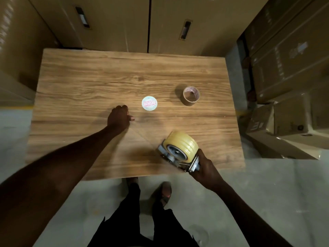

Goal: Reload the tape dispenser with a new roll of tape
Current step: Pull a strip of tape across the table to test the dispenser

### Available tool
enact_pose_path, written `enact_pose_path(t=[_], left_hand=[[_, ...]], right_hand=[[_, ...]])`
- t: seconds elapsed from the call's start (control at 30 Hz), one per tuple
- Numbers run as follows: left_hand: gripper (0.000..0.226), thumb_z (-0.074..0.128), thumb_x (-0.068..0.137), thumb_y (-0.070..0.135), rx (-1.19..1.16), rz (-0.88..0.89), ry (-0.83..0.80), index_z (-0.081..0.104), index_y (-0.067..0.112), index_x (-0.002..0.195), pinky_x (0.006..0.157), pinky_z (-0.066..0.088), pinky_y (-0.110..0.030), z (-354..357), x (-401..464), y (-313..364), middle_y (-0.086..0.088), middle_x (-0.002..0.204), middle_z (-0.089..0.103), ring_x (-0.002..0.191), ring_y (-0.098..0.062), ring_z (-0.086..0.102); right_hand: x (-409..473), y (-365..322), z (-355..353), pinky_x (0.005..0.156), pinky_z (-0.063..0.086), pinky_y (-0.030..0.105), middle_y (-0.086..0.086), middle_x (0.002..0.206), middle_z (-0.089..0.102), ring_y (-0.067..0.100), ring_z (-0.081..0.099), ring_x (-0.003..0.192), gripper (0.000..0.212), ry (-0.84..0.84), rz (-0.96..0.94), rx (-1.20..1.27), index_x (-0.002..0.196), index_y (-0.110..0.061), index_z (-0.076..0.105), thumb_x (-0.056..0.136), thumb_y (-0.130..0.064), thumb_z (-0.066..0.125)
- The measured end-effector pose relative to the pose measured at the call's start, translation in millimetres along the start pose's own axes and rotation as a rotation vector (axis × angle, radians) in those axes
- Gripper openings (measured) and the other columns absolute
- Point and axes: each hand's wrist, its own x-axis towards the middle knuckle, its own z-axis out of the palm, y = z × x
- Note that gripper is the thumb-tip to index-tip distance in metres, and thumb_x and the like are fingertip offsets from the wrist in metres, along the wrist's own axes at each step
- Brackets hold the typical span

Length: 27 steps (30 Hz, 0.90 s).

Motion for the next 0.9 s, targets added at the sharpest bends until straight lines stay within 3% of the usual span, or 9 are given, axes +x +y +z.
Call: enact_pose_path(t=[0.13, 0.23, 0.4, 0.5, 0.63, 0.8, 0.9], left_hand=[[0.03, 0.072, 0.088, 0.031, 0.021, 0.025, 0.031, 0.057, 0.006, 0.095, 0.082, 0.051, -0.046, 5, -5, -3, -0.02, 0.103, 0.065, 0.101, -0.04, 0.061], [0.03, 0.073, 0.087, 0.028, 0.066, 0.052, 0.064, 0.058, 0.004, 0.098, 0.08, 0.052, -0.048, 9, -5, -4, -0.024, 0.102, 0.066, 0.099, -0.045, 0.063], [0.032, 0.077, 0.083, 0.027, 0.107, 0.011, 0.064, 0.06, 0.004, 0.099, 0.078, 0.054, -0.047, 10, -6, 1, -0.026, 0.103, 0.066, 0.098, -0.046, 0.065], [0.032, 0.075, 0.085, 0.028, 0.125, -0.03, 0.067, 0.061, 0.005, 0.101, 0.083, 0.054, -0.048, 15, -9, 5, -0.026, 0.107, 0.065, 0.103, -0.046, 0.063], [0.034, 0.066, 0.091, 0.031, 0.181, -0.05, 0.113, 0.063, 0.002, 0.106, 0.087, 0.054, -0.052, 21, -23, 10, -0.03, 0.112, 0.061, 0.106, -0.05, 0.058], [0.037, 0.06, 0.09, 0.031, 0.234, -0.04, 0.152, 0.059, 0.002, 0.114, 0.089, 0.053, -0.056, 31, -60, 19, -0.029, 0.121, 0.054, 0.115, -0.049, 0.051], [0.05, 0.063, 0.087, 0.042, 0.322, 0.01, 0.124, 0.056, 0.006, 0.121, 0.104, 0.042, -0.061, 46, -88, 22, -0.029, 0.142, 0.042, 0.134, -0.048, 0.038]], right_hand=[[-45, 27, -10, 0.071, 0.058, 0.022, -0.018, 0.104, 0.076, 0.002, 0.074, 0.09, 0.076, 0.029, 0.015, 0.037, 0.139, -0.058, 0.038, 0.083, -0.028, 0.079], [-73, 43, -17, 0.067, 0.053, 0.012, -0.022, 0.1, 0.075, 0.001, 0.074, 0.085, 0.087, 0.063, 0.035, 0.018, 0.141, -0.068, 0.032, 0.083, -0.023, 0.079], [-110, 71, -22, 0.071, 0.059, 0.026, -0.019, 0.103, 0.076, 0.004, 0.076, 0.088, 0.083, 0.073, 0.065, 0.0, 0.138, -0.069, 0.033, 0.084, -0.024, 0.078], [-114, 77, -18, 0.071, 0.06, 0.03, -0.017, 0.1, 0.076, 0.003, 0.076, 0.086, 0.077, 0.069, 0.076, 0.005, 0.134, -0.064, 0.037, 0.083, -0.024, 0.078], [-114, 82, -12, 0.07, 0.062, 0.045, -0.01, 0.097, 0.077, 0.01, 0.076, 0.084, 0.062, 0.046, 0.071, 0.028, 0.136, -0.033, 0.047, 0.084, -0.026, 0.078], [-116, 88, -9, 0.071, 0.061, 0.045, -0.011, 0.098, 0.075, 0.01, 0.074, 0.085, 0.057, 0.059, 0.048, 0.038, 0.131, -0.027, 0.048, 0.083, -0.021, 0.078], [-119, 90, -7, 0.074, 0.062, 0.048, -0.007, 0.099, 0.076, 0.014, 0.075, 0.089, 0.058, 0.065, 0.049, 0.042, 0.133, -0.022, 0.048, 0.083, -0.02, 0.079]])
